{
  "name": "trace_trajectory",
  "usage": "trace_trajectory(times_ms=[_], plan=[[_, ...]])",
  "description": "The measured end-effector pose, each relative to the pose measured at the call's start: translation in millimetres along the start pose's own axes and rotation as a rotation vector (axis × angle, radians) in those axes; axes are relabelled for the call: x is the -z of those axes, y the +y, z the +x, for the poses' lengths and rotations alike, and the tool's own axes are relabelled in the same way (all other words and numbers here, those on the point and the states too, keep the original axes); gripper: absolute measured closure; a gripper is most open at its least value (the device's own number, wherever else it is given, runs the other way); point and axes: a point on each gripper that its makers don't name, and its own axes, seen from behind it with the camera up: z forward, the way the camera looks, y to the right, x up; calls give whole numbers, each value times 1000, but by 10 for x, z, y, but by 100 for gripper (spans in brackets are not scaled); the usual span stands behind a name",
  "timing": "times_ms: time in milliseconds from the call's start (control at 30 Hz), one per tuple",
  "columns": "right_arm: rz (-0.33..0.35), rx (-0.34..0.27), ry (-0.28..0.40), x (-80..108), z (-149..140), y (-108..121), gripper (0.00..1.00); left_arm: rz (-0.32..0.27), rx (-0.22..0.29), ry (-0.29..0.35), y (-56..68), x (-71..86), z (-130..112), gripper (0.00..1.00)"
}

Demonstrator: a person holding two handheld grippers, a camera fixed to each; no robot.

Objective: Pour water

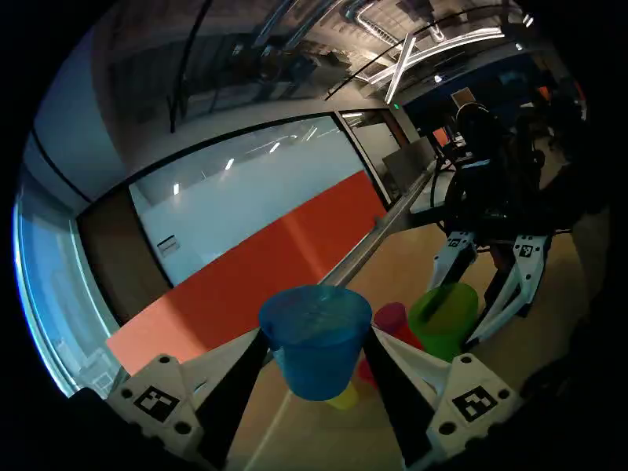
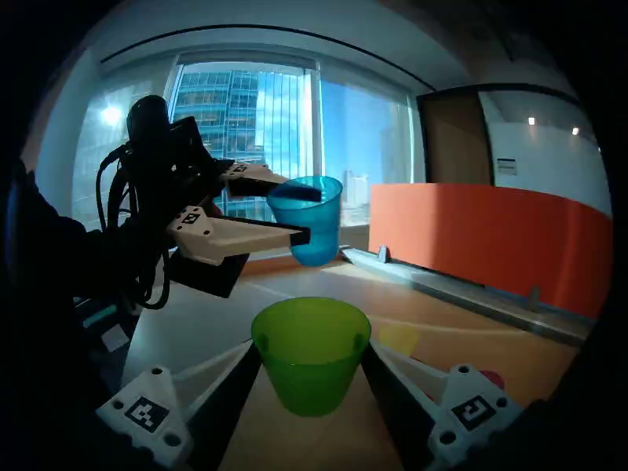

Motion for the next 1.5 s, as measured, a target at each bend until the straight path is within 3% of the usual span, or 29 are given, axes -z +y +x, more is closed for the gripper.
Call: trace_trajectory(times_ms=[767,1500], plan=[[59,22,6,-195,63,-200,11,50,-202,8,-51,113,242,16],[70,29,4,-297,80,-211,12,77,-372,30,-107,82,401,16]])
